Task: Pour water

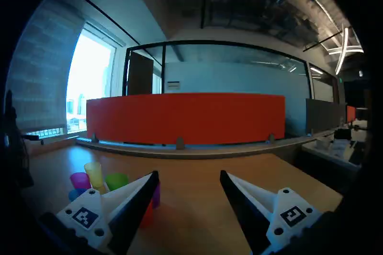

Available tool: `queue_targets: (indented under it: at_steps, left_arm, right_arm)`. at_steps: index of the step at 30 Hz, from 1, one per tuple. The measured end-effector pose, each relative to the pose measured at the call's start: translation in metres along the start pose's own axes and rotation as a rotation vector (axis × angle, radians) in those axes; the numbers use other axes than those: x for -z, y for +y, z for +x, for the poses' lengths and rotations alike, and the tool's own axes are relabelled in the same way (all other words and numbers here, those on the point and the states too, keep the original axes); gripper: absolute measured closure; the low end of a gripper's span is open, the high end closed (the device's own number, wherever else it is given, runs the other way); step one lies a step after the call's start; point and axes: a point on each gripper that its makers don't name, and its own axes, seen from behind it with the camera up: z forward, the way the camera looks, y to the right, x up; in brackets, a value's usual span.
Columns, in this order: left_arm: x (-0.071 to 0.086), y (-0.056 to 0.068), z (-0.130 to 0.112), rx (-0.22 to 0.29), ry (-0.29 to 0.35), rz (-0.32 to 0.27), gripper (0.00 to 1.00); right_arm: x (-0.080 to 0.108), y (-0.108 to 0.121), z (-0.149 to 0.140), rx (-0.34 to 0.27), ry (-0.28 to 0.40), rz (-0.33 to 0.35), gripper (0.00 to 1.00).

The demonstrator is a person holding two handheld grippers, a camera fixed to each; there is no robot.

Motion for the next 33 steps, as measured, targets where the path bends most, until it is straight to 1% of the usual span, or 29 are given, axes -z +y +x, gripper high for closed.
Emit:
queue_targets:
  at_steps: [3,8,12,20,24,29,33]
  left_arm:
    - [-0.001,0.002,0.02,0.004,0.006,-0.009,0.01]
    - [-0.002,0.004,0.049,0.026,0.009,-0.03,0.0]
    - [-0.004,0.006,0.074,0.031,0.01,-0.046,0.01]
    - [-0.004,0.007,0.122,0.064,0.036,-0.08,0.01]
    - [-0.002,0.008,0.148,0.067,0.059,-0.102,0.01]
    - [0.001,0.011,0.169,0.079,0.071,-0.127,0.01]
    - [0.001,0.015,0.175,0.082,0.07,-0.152,0.0]
  right_arm:
    - [-0.003,0.0,0.012,-0.018,-0.004,0.009,0.01]
    - [-0.006,-0.001,0.033,-0.053,-0.02,0.027,0.01]
    - [-0.01,-0.003,0.053,-0.06,-0.027,0.042,0.01]
    - [-0.015,-0.009,0.095,-0.037,-0.016,0.069,0.01]
    - [-0.017,-0.01,0.115,-0.022,-0.008,0.074,0.01]
    - [-0.019,-0.012,0.131,0.006,-0.011,0.082,0.01]
    - [-0.019,-0.016,0.135,0.016,-0.013,0.097,0.01]
